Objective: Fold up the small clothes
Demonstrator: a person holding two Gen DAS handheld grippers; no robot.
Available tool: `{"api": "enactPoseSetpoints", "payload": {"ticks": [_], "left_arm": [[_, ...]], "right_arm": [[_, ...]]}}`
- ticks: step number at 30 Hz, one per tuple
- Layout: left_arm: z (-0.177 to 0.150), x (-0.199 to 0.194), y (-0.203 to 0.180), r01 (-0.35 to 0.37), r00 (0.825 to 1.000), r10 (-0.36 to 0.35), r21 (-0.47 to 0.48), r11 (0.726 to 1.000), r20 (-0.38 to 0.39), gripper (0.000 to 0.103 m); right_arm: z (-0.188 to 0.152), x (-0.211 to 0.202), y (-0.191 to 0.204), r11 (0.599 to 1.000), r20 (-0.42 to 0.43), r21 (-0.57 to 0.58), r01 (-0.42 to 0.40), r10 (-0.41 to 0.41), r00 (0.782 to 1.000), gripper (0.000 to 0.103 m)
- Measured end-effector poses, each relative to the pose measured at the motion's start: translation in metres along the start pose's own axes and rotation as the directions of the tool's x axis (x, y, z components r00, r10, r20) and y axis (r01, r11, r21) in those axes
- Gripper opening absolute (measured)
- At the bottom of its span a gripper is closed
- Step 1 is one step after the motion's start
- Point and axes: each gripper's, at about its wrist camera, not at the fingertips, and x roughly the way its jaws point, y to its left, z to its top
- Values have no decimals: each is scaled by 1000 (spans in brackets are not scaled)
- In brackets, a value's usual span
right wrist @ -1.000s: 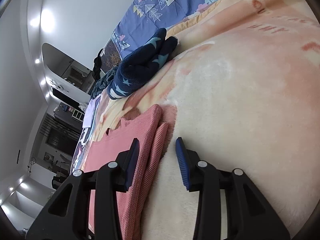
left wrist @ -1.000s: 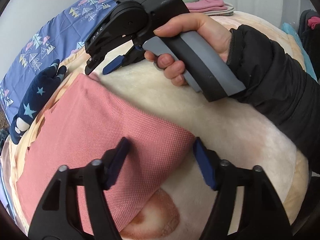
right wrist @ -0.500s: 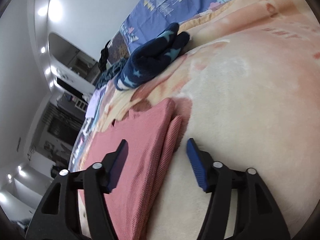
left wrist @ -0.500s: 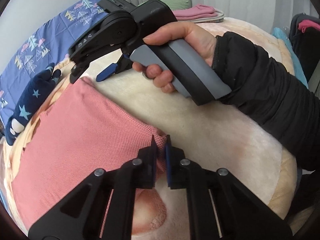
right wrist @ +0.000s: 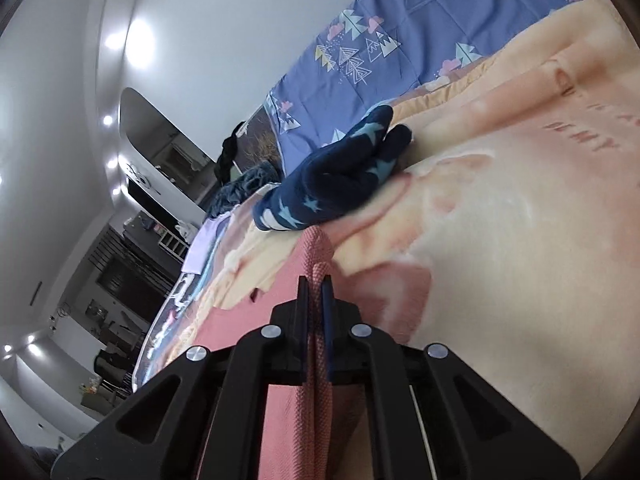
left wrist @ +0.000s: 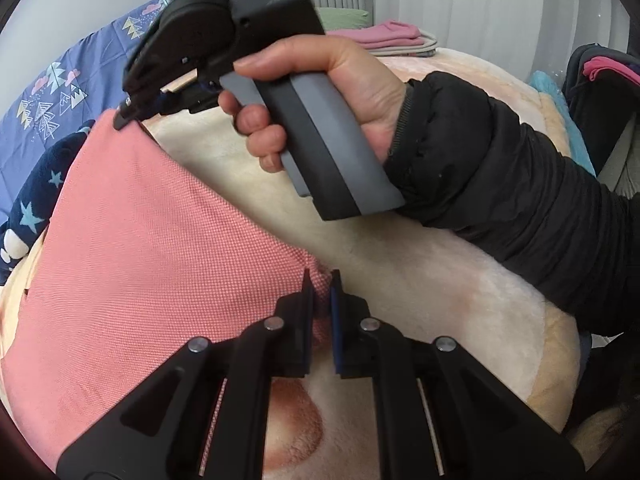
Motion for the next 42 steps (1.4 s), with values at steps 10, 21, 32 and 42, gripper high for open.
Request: {"api": "enactPoseSetpoints", "payload": {"ticks": [10,21,32,42], "left_arm": [[-1,7,-3,25,1000,-25,-9,1000,-17,8],[-2,12,-4,37,999,-37,-2,999,-12,10],[-11,1,-9,-2,1000,3,-28,1000,18,18],[-124,-133,85,-165,966,235,-435,885,111,44]], "right_arm": [[8,-4,-48,970,4,232,-80,81,997,3],[-9,25,10,992,-91,-71,107,-113,989,5],[-7,13,-29,994,-37,35,99,-98,995,10],[-25,-63,3,962,141,50,267,-271,952,30]]}}
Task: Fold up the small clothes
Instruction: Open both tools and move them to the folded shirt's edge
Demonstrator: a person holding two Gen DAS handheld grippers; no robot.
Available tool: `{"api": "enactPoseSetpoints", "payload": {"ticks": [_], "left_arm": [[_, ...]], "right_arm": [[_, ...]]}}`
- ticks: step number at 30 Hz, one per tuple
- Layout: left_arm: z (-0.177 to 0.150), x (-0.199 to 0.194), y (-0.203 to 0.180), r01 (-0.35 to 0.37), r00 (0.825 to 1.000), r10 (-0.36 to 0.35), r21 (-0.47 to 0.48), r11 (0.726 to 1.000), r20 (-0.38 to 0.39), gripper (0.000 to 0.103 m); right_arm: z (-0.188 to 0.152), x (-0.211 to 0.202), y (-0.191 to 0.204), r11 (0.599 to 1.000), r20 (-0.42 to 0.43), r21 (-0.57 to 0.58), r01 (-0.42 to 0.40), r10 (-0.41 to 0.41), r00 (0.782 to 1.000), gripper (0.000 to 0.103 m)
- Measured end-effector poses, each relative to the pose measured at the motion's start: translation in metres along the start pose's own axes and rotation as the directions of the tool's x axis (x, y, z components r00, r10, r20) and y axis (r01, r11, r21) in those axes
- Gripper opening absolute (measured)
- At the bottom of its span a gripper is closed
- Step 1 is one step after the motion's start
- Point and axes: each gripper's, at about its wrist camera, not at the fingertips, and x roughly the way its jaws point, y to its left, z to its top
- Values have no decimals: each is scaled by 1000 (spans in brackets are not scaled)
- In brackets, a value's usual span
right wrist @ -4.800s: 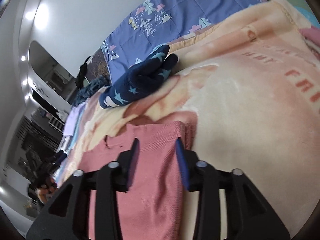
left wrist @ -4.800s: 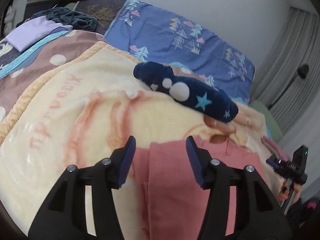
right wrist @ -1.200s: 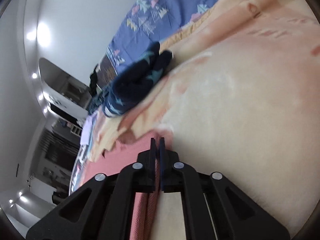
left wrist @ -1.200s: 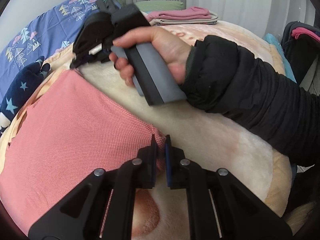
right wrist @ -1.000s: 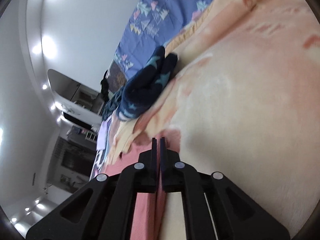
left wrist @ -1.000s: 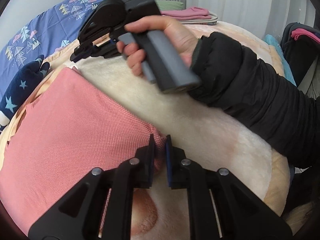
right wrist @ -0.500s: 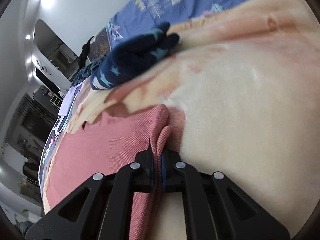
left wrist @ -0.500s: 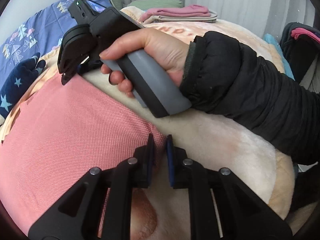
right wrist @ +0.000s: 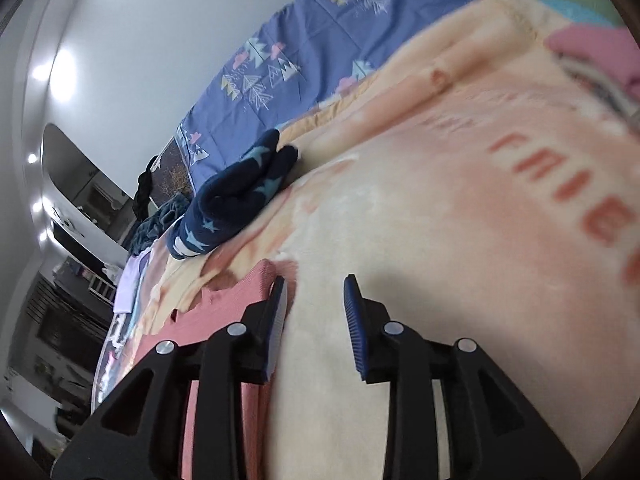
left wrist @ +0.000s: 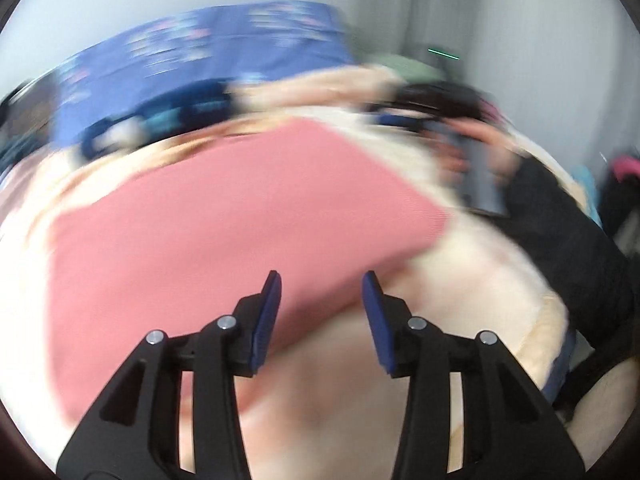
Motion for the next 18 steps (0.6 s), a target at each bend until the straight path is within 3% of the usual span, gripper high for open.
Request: {"api": "enactPoseSetpoints", "payload": {"ticks": [2,4,7,8,10,13,15,18], "left_arm": [[-17,-23,49,-97,995,98,-133,986,4,44],[-37,-42,95,-194,980,197,-255,947,-11,41],[-62,-57,147,-334,942,322,-387,859,-96,24],[-67,-62,156,-327,943,319,-412,851,-88,24],[-71,-69,164,-255,963,267,-447,858,-37,24],[-70,-65,169,-116,990,141,-468,876,19,29],[-67,-56,166,-55,997,75,-456,888,27,31],[-62,-41,163,14,1000,-7,-431,902,17,31]], "right_arm": [[-11,-19,36,990,-2,-138,8,-8,1000,32],[-27,-27,71,963,-17,-269,11,-16,1000,39],[-68,-29,149,869,-62,-493,-38,9,998,40],[-88,-26,177,829,-69,-556,-59,25,997,40],[-125,-22,220,742,-102,-662,-103,47,994,40],[-198,-13,281,544,-173,-821,-173,52,984,39],[-224,-9,301,499,-210,-843,-204,44,977,39],[-244,-3,312,475,-236,-854,-211,8,972,40]]}}
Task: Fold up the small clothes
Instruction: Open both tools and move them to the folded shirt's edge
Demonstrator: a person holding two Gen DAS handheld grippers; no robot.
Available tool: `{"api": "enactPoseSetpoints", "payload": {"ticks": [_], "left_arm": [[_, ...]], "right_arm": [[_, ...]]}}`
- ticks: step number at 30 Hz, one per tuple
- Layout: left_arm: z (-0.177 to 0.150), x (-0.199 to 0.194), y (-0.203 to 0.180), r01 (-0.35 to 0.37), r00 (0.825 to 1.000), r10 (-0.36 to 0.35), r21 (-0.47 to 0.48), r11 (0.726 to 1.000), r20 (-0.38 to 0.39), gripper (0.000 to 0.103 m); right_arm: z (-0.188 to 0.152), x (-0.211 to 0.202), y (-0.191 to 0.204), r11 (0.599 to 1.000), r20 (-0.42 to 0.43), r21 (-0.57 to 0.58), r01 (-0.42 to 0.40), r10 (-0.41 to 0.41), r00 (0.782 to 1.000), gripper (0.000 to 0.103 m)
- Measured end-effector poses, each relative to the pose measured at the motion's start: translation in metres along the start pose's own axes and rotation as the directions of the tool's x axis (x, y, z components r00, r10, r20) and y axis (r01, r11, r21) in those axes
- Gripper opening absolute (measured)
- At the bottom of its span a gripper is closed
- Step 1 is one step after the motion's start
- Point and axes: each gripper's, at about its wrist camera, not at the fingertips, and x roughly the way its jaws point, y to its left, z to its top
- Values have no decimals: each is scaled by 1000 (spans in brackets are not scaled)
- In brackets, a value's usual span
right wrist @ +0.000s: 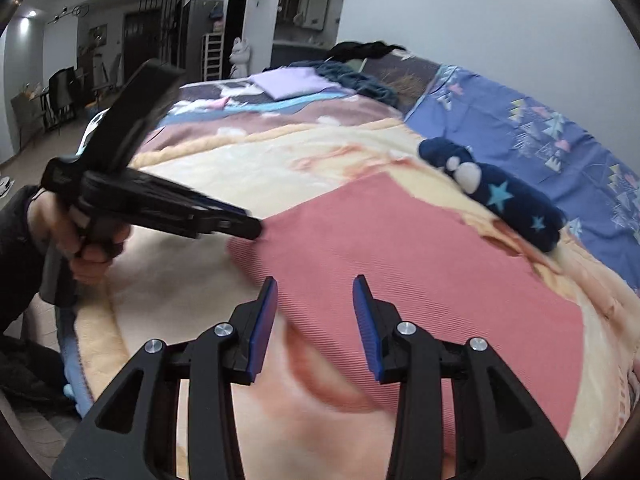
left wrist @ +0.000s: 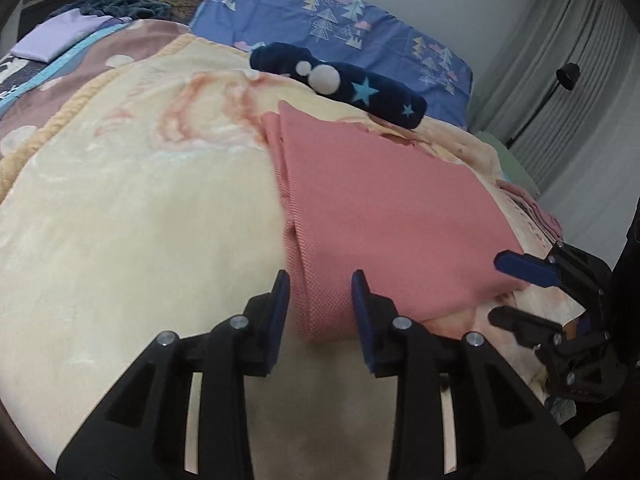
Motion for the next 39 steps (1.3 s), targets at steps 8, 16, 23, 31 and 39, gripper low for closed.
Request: {"api": "enactPoseSetpoints", "payload": {"ticks": [8,16,23,31,39], "left_arm": [[0,21,5,105,991,-101,43,994,-84,24],[-9,2,5,115,991,-109,78,990,-76,3],[-15,1,24,121,990,-119,14,993,-71,29],[46,12,33,108,992,-106,15,994,-72,63],[120,119,61,142,975,-162,-136,980,-153,54]], "right_arm": [[-11,4,14,998,-85,-19,63,-64,994,49],[-3,19,35,996,-83,-78,53,-60,995,50],[0,43,56,981,-98,-180,78,-97,990,54],[9,69,73,959,-88,-254,126,-153,984,54],[11,79,71,955,-114,-256,153,-187,976,54]]}}
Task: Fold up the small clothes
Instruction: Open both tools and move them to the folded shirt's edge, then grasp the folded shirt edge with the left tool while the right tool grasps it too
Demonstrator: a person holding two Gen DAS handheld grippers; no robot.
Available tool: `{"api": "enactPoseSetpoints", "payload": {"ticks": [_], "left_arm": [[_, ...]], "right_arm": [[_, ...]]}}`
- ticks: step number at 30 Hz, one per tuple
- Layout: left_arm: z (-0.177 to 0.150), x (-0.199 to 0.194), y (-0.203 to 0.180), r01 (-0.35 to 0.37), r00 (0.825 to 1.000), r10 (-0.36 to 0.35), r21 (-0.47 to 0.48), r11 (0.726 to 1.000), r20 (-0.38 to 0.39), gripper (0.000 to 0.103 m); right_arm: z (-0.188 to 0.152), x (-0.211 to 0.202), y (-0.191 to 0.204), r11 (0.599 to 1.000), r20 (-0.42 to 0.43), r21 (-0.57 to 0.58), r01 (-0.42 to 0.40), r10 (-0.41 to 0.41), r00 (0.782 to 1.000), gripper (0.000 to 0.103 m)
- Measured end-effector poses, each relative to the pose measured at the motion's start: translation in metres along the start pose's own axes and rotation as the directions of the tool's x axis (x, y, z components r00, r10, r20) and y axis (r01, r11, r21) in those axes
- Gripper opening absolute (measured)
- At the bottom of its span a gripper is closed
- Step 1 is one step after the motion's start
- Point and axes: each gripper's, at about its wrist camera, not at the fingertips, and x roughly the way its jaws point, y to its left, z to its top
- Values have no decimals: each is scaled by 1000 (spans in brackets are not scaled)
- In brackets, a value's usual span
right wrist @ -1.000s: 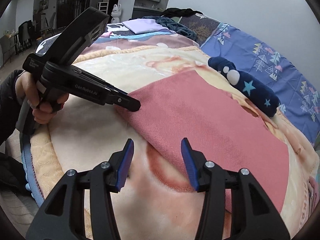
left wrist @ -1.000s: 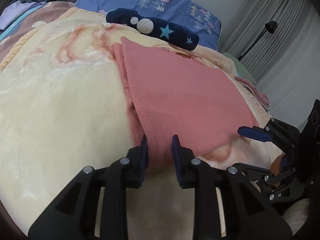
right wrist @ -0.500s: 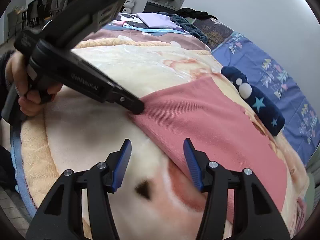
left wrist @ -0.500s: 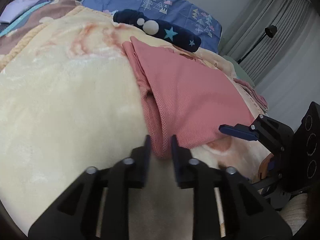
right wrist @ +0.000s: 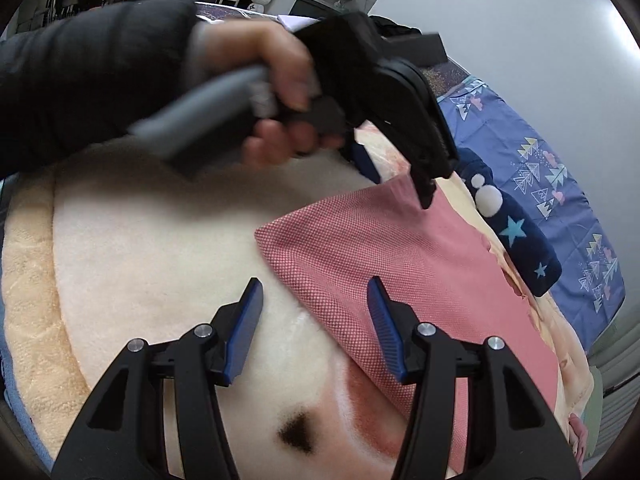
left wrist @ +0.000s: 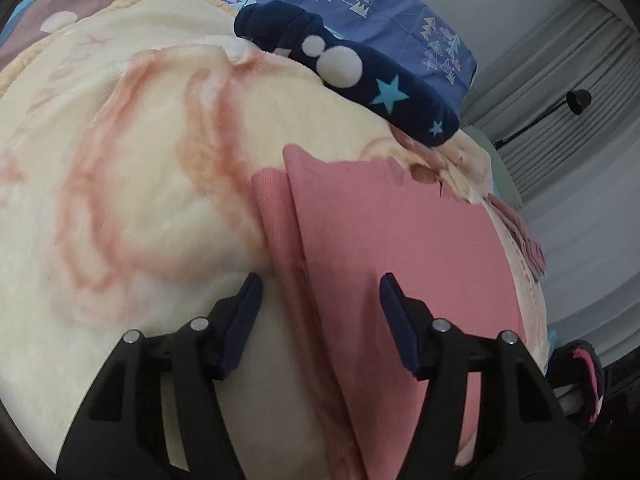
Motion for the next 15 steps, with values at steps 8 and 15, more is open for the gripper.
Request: {"api": "enactPoseSetpoints", "payload": {"ticks": [8,15], "left_arm": [[12,14,34,170,983,-159,-122,978,90,9],[15,8,31,165,979,-151,-99,981,134,8]], "right_arm": [[12,22,9,998,-17,-60,35,-36,999,54],[17,29,10,997,2,-56,44,-44,999,44]]}}
